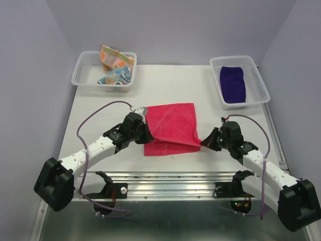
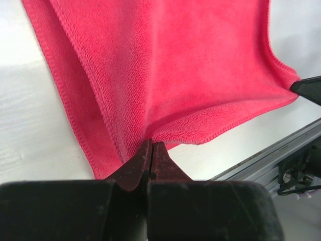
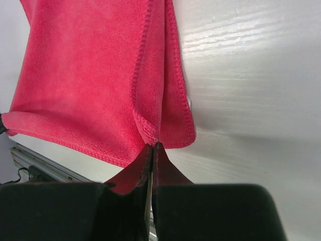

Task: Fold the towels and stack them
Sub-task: Fold the towel

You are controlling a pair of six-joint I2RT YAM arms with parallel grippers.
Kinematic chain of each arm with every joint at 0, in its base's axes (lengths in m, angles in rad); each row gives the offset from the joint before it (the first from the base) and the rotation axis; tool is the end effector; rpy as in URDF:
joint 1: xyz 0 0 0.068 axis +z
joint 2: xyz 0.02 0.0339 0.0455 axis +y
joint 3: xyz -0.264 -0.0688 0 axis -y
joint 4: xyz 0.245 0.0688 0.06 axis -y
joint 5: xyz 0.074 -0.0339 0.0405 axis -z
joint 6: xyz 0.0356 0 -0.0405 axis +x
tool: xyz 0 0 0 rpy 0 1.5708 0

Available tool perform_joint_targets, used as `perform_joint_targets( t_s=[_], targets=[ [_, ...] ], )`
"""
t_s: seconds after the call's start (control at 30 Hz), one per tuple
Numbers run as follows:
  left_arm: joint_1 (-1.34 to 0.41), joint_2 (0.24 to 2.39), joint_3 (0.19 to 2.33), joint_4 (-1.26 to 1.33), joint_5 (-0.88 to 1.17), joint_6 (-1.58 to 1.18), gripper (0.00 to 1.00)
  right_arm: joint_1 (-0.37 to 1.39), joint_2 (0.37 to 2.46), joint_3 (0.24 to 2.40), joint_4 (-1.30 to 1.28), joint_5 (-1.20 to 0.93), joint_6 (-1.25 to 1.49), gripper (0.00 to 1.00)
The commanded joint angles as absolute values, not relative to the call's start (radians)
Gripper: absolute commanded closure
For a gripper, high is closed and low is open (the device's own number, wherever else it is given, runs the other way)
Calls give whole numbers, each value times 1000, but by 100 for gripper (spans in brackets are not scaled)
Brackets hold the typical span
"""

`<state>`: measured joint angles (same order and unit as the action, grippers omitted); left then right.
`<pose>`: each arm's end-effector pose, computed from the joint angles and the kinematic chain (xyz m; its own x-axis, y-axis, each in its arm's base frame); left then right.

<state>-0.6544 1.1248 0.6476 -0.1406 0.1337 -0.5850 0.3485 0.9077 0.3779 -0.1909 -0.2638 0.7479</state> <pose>0.1878 -0.1501 0.2291 -0.7639 -0.1037 -0.6370 0.3210 0.7951 -0.5145 0.1666 0.0704 0.1780 -0.8042 0.4064 -0.4338 0.0451 0.7694 0.6371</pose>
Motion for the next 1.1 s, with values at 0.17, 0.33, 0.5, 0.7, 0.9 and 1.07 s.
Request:
perform_joint_targets(
  t_s=[0.17,0.33,0.5,0.7,0.9,1.07],
  targets=[
    [-667,1232,851,-366,29,-539,100,356,942,382,-81,-301,756,99],
    [-669,1299,1028,-486,-83,-466,100,356,937,460,-132,-244,715,99],
    [-669,1341,1108,-541,-90,-433,100,357,945,472,-132,-253,701,99],
    [-669,1304,953,-520,-30,-455,100,356,976,442,-120,-274,704,99],
    [-672,1284,792,-411,84,-498,92,356,1003,433,-140,-285,692,99],
    [-690,1278,775,-390,106,-520,81,356,1012,420,-143,-301,690,99]
  ],
)
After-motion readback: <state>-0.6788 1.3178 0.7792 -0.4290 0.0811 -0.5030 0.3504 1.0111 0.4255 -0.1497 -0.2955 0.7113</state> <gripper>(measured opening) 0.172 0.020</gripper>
